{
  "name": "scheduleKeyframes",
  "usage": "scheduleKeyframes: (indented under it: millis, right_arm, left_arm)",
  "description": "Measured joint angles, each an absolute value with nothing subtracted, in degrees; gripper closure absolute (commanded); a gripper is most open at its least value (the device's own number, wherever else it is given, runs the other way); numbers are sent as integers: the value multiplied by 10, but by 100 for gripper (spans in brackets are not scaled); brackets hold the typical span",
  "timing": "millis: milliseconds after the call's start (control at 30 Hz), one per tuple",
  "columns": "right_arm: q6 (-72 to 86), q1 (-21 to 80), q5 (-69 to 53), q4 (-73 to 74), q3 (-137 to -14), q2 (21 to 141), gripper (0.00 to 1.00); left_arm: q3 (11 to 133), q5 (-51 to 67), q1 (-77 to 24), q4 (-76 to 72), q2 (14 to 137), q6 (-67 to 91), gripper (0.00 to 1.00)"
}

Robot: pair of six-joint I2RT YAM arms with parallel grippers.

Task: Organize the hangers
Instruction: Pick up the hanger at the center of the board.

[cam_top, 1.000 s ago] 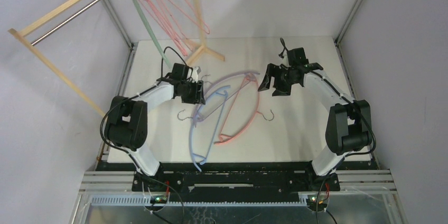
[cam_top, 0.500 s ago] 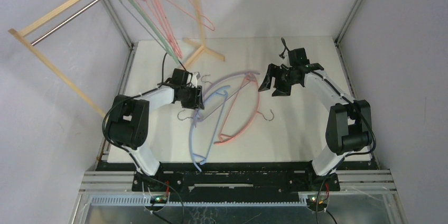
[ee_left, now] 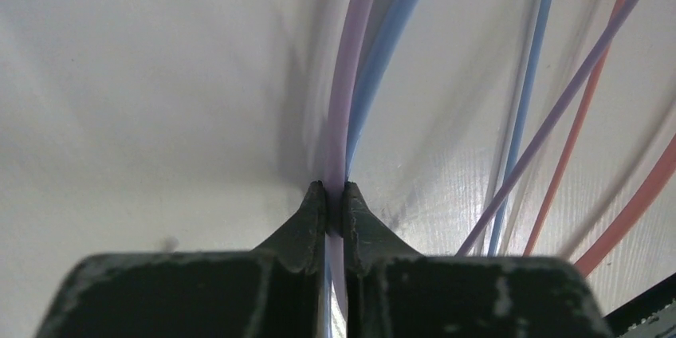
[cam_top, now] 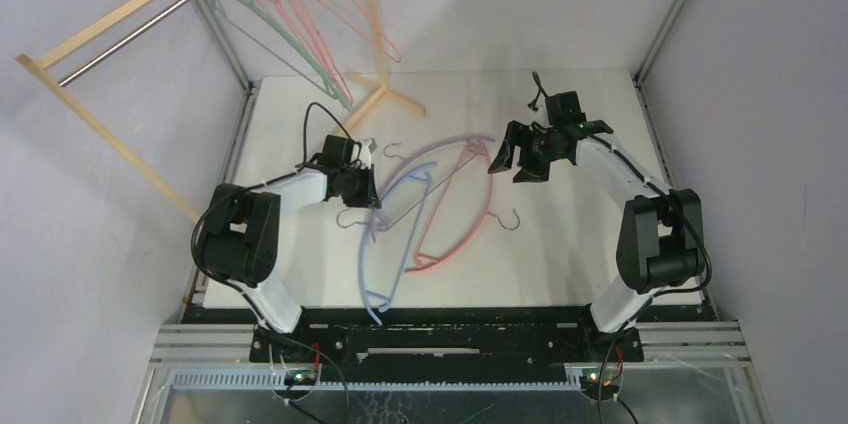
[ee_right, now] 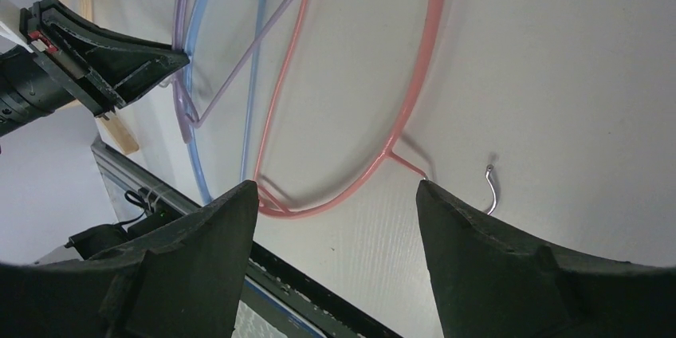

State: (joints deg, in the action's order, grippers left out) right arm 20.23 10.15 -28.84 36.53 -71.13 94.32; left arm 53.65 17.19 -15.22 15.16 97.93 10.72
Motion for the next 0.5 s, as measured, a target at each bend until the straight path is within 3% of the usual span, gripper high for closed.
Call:
scheduleKeyframes:
  millis: [300,500]
  right_arm:
    - [203,102,-293,355,-708,942,20]
    - [207,107,-297,349,-708,942,21]
  left_arm:
    - [512,167,-155,171,945,116,100]
    - [510,146,-186,257,852,121,100]
